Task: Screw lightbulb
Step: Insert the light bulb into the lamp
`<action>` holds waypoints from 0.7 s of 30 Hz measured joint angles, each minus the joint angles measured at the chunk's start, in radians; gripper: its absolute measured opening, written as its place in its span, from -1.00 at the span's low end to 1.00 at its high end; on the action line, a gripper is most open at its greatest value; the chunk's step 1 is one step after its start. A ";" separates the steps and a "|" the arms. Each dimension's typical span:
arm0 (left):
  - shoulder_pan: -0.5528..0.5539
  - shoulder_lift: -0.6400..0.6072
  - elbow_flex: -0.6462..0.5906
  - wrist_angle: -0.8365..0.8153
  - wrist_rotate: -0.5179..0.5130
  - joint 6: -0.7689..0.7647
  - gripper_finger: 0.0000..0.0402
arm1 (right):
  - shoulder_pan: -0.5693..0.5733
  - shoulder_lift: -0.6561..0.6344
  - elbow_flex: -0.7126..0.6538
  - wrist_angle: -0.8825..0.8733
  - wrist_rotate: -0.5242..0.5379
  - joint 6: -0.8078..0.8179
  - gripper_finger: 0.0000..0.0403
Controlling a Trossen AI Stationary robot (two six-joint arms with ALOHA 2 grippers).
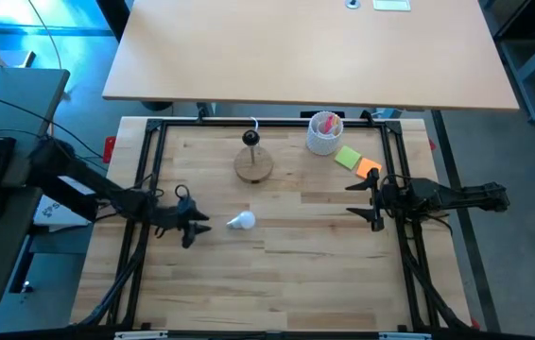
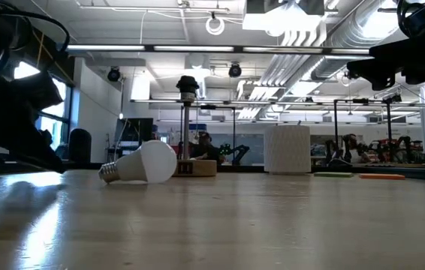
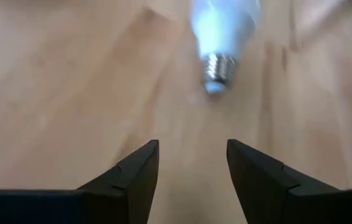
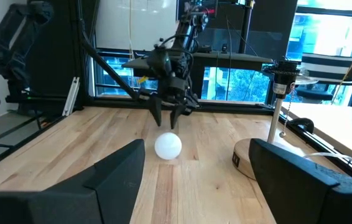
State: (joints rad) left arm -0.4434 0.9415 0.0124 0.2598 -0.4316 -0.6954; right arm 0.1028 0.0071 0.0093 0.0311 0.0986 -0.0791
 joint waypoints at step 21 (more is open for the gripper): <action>-0.063 0.551 0.140 0.400 -0.044 0.187 0.31 | 0.000 0.000 0.000 0.000 0.000 0.000 0.42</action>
State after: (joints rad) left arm -0.5068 1.4924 0.1525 0.6599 -0.4752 -0.5082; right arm 0.1025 0.0071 0.0093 0.0311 0.0986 -0.0788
